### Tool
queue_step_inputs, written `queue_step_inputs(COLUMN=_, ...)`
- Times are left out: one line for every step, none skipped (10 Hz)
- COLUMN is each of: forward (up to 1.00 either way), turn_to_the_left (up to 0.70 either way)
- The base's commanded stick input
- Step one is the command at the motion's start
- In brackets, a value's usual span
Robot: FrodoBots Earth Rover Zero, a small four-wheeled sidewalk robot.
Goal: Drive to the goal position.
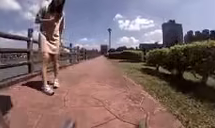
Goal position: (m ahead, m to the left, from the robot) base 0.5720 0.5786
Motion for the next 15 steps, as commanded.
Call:
queue_step_inputs(forward=0.70, turn_to_the_left=0.00)
queue_step_inputs(forward=0.70, turn_to_the_left=0.00)
queue_step_inputs(forward=0.70, turn_to_the_left=0.00)
queue_step_inputs(forward=0.70, turn_to_the_left=0.00)
queue_step_inputs(forward=0.60, turn_to_the_left=0.00)
queue_step_inputs(forward=0.27, turn_to_the_left=0.00)
queue_step_inputs(forward=0.00, turn_to_the_left=0.00)
queue_step_inputs(forward=0.00, turn_to_the_left=0.00)
queue_step_inputs(forward=0.00, turn_to_the_left=0.00)
queue_step_inputs(forward=-0.31, turn_to_the_left=0.00)
queue_step_inputs(forward=-0.70, turn_to_the_left=0.00)
queue_step_inputs(forward=-0.70, turn_to_the_left=0.00)
queue_step_inputs(forward=-0.70, turn_to_the_left=0.00)
queue_step_inputs(forward=-0.70, turn_to_the_left=0.00)
queue_step_inputs(forward=-0.70, turn_to_the_left=0.00)
